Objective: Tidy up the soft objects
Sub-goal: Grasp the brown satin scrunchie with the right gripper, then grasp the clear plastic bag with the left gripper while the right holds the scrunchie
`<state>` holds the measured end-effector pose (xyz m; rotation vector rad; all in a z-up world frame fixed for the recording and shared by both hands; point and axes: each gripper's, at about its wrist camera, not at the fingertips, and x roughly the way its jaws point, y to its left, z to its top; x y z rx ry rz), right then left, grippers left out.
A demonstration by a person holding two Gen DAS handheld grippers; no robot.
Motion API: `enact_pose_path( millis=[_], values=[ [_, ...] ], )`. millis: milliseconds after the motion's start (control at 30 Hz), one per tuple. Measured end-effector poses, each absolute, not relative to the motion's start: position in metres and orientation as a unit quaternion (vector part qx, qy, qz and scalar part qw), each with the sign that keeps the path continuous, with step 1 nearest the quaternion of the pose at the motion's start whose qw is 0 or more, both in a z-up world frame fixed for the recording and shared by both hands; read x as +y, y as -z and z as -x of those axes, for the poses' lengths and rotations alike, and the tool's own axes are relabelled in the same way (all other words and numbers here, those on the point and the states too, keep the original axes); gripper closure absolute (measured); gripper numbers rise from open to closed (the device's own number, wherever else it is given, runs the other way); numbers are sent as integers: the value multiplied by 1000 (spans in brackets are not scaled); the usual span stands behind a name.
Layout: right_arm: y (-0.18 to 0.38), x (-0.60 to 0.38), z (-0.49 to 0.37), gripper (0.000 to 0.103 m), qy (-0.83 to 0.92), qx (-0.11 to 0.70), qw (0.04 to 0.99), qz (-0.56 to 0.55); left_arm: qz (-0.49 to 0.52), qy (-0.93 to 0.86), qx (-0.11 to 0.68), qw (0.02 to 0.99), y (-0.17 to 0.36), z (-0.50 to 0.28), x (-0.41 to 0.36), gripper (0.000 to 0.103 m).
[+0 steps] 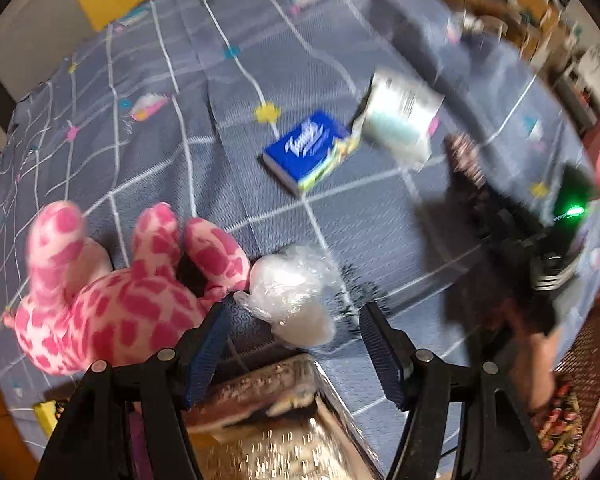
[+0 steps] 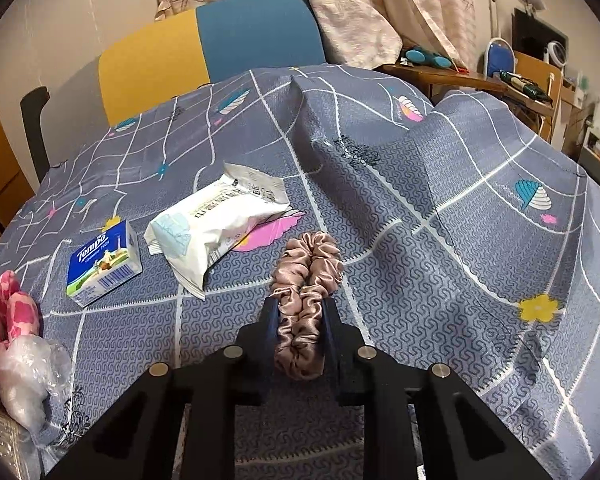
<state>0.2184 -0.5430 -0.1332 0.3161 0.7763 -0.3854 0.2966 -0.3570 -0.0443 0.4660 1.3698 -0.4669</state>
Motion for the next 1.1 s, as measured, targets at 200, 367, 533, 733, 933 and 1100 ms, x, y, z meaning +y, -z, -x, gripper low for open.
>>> enact_pose_path(
  millis=[200,367,533,733,933,1100],
  values=[
    [133,-541,-218,81,189,373,896,-147,-218,190,681,673,84,-314,-368,35],
    [134,-543,-217,81,187,370,897,-154,-247,178,689,657,100,-317,-376,35],
    [133,-543,-217,81,188,369,897,-154,-277,163,684,655,115,-315,-386,62],
    [134,-545,-216,81,189,365,897,-159,-233,184,663,687,102,-313,-378,67],
    [133,-544,-216,81,196,366,896,-155,-159,242,616,732,54,-303,-367,67],
    [132,-542,-217,81,206,368,895,-146,-113,289,573,759,21,-272,-348,67]
  ],
)
